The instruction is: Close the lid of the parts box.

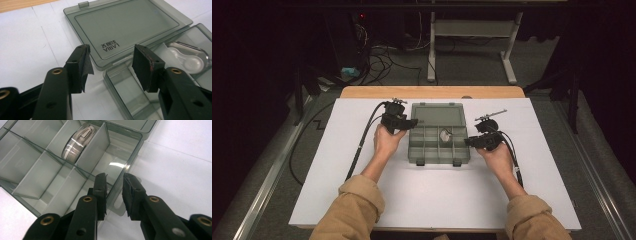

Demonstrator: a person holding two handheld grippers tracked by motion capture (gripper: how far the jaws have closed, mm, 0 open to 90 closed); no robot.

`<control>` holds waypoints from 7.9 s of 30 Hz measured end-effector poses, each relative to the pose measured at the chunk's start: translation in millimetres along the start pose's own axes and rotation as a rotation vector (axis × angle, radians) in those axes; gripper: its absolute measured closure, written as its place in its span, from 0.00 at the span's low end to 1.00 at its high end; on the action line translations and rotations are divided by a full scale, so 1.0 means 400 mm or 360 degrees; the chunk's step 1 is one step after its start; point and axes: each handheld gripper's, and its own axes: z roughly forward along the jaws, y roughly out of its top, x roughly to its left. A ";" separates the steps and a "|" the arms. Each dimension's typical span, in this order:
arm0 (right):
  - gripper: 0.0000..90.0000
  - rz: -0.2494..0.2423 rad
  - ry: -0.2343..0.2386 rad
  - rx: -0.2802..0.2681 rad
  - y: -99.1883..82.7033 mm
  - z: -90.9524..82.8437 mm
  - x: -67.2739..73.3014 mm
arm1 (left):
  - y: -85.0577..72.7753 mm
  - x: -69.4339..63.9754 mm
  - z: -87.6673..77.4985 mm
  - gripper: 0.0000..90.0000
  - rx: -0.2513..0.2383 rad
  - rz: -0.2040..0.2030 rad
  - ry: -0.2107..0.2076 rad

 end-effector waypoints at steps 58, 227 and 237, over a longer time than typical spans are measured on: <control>0.82 -0.0007 -0.0008 0.0006 0.002 0.000 0.001 | 0.026 0.059 0.155 0.46 0.0372 -0.0437 0.0075; 0.99 -0.0101 0.0071 -0.0186 0.026 -0.084 -0.009 | -0.044 -0.006 -0.097 0.74 -0.0015 0.0083 -0.0139; 0.99 -0.0107 0.0091 -0.0206 0.029 -0.092 -0.010 | -0.054 0.003 -0.098 0.68 0.0014 0.0082 -0.0151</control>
